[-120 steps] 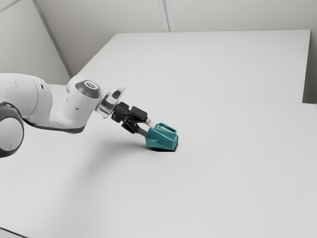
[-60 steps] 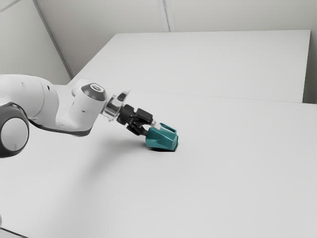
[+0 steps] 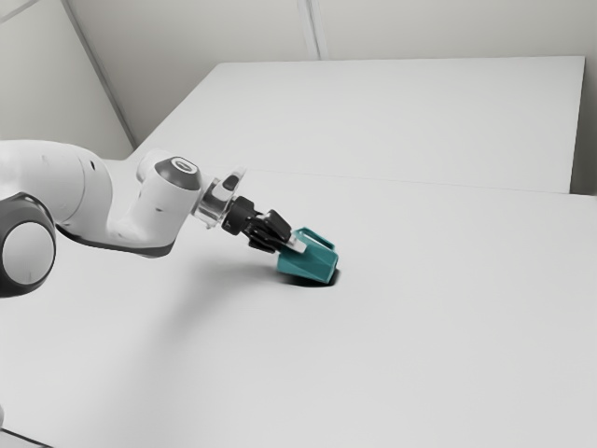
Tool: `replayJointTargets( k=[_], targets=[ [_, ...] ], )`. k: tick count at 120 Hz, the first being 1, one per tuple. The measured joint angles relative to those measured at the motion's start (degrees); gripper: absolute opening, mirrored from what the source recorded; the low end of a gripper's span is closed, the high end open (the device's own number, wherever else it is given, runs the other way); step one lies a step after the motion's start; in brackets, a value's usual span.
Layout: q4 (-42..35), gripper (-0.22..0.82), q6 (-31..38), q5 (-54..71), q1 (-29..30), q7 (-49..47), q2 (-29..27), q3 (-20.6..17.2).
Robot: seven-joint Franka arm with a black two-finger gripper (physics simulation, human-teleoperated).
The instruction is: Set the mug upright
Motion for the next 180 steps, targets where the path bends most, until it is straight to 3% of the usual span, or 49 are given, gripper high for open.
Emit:
replayJointTargets(
  k=[31, 101, 180],
  targets=[
    [0.07, -0.14, 0.21, -0.13, -0.12, -0.16, -0.06, -0.02],
    [0.94, -0.18, -0.15, 1.0, -1.23, -0.69, -4.47, 0.01],
    [-5.94, -0.18, -0.99, 33.51, -4.0, -13.67, -20.25, 0.27]
  ],
)
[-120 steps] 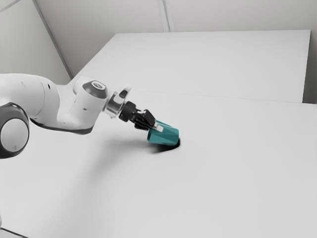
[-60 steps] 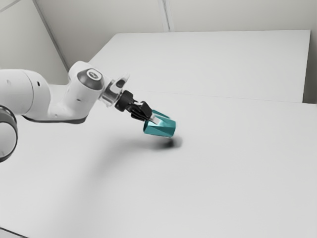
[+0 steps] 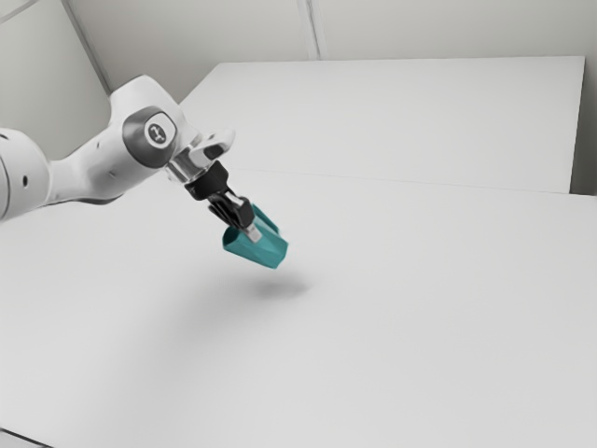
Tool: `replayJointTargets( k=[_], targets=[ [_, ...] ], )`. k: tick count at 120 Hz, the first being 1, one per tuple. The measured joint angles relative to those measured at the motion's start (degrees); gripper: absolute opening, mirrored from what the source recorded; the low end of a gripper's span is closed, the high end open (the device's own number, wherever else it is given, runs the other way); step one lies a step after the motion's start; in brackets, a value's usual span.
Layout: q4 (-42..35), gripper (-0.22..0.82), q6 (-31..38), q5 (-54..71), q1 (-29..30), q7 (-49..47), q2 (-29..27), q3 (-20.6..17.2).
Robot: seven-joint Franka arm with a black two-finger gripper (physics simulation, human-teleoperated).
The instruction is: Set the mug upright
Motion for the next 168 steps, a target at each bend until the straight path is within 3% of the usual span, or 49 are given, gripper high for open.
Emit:
replayJointTargets(
  k=[70, 133, 157, 168],
  targets=[
    [-3.82, -0.18, -4.88, 17.84, -3.78, -18.36, -3.97, 0.11],
    [-3.77, -0.18, -9.69, 20.16, 0.02, -29.67, -0.08, 0.87],
    [-3.47, -0.18, -9.58, 20.19, -1.72, -32.2, 1.71, 0.88],
    [-3.4, 0.03, -9.5, 20.06, -3.04, -32.97, 2.25, 0.94]
  ],
)
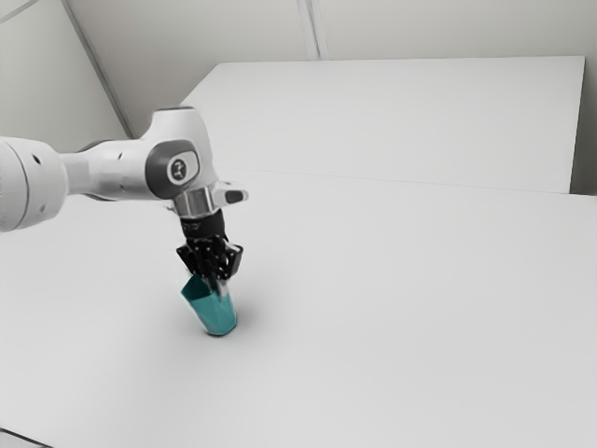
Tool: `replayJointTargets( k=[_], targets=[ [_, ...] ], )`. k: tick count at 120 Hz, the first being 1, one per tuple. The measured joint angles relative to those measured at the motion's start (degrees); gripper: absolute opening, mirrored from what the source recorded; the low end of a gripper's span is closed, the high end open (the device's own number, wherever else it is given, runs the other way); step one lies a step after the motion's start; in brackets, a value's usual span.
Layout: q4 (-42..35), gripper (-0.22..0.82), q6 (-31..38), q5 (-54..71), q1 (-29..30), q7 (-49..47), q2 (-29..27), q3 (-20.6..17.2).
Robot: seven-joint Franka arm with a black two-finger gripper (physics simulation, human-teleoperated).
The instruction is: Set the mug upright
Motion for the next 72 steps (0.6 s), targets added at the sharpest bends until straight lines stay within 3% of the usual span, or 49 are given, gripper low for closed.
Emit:
replayJointTargets(
  k=[14, 29, 48, 72],
  targets=[
    [0.04, 0.27, 0.07, -0.08, 0.03, -0.8, 0.05, 0.03],
    [1.27, 0.42, -0.14, -0.1, 0.57, -1.53, -0.46, 0.01],
    [7.03, 0.52, -1.85, -0.15, -0.74, -2.34, -1.73, -0.05],
    [15.11, 0.57, -6.62, 0.71, -3.67, -3.04, -3.52, -0.05]
  ],
)
